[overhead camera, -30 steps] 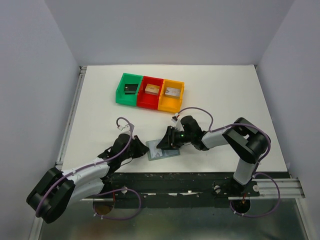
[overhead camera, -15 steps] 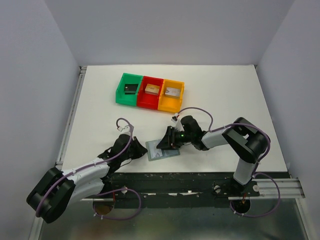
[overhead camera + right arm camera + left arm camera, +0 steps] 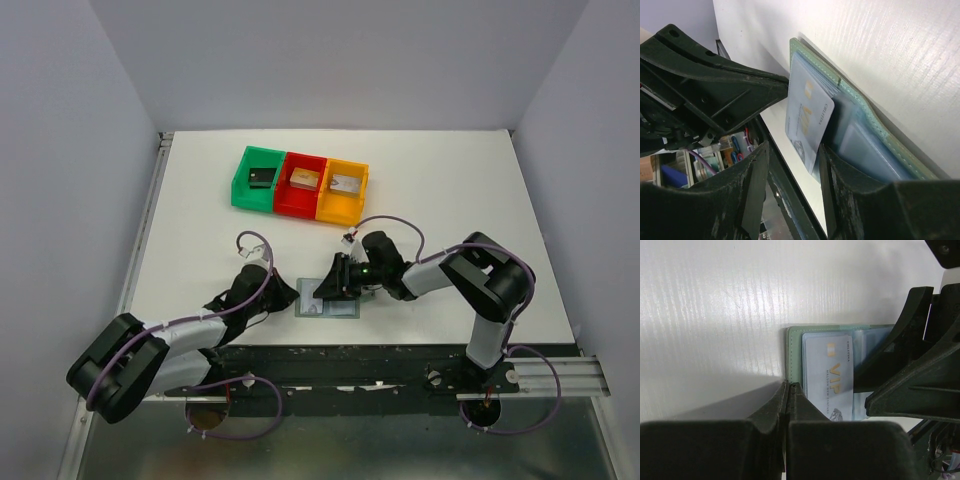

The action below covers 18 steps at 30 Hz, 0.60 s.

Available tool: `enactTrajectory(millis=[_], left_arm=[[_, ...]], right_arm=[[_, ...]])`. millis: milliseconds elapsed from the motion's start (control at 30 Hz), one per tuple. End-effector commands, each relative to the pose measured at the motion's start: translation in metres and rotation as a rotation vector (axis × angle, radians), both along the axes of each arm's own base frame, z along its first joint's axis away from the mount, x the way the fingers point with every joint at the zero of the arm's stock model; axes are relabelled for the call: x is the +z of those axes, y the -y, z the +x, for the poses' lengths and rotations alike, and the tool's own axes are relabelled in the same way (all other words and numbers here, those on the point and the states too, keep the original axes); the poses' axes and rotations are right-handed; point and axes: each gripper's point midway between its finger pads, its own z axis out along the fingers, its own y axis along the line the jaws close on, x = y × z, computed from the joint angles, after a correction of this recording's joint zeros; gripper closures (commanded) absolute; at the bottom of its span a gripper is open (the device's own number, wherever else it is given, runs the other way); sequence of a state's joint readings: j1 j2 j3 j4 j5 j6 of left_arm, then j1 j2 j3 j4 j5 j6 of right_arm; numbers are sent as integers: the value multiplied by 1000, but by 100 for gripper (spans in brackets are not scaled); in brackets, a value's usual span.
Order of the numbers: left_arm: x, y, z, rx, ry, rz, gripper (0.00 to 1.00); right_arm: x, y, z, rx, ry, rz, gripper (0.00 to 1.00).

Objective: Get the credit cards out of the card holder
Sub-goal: Remove the credit card from the card holder.

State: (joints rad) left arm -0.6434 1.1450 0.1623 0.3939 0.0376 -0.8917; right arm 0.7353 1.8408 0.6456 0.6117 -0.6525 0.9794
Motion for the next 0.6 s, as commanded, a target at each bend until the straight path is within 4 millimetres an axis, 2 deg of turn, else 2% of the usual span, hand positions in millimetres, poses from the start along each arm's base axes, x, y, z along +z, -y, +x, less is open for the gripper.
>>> enactTrajectory(millis=[0,567], left_arm=[[-19,-1,-20,-38,-82,25,96],[-22,-5,-25,-33,-86,26,100]], right_arm=[[5,-6,1,-4,24,43,48],[17,-7,14,-87,54,111,48]])
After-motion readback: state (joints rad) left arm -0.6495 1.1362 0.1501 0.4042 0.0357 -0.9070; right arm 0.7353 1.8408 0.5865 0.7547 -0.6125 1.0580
